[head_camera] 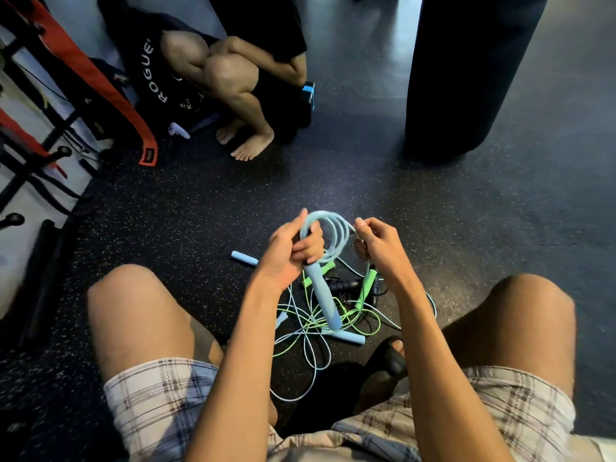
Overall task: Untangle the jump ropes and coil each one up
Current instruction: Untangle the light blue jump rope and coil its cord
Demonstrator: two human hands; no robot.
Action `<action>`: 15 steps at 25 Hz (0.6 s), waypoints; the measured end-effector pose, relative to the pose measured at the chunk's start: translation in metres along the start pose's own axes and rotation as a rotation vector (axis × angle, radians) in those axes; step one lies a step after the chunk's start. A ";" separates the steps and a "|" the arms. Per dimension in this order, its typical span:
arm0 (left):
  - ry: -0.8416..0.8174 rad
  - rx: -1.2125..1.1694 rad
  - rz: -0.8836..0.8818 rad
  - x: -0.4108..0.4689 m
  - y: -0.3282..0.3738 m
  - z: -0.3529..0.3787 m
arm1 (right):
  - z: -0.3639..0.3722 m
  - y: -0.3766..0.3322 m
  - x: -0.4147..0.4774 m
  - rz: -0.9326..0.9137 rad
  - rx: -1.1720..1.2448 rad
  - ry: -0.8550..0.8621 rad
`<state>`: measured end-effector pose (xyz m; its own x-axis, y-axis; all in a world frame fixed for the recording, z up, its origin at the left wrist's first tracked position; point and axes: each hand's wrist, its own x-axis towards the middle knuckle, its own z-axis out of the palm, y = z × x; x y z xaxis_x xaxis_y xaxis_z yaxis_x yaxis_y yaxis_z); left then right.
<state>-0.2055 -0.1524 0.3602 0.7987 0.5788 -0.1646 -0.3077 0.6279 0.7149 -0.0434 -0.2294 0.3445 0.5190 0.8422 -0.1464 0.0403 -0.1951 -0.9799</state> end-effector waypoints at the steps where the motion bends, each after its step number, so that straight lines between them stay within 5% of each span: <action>1: 0.028 -0.075 0.050 0.000 0.003 -0.001 | -0.002 0.003 0.000 0.029 0.002 -0.022; 9: 0.473 -0.159 0.420 0.009 0.016 -0.008 | 0.003 0.021 -0.007 0.240 -0.122 -0.335; 15: 0.706 0.383 0.506 0.013 0.006 -0.019 | 0.007 0.019 -0.007 0.226 -0.345 -0.459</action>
<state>-0.2066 -0.1310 0.3495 0.0814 0.9950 -0.0574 -0.2412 0.0756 0.9675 -0.0518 -0.2352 0.3256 0.1294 0.8766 -0.4635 0.2861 -0.4805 -0.8290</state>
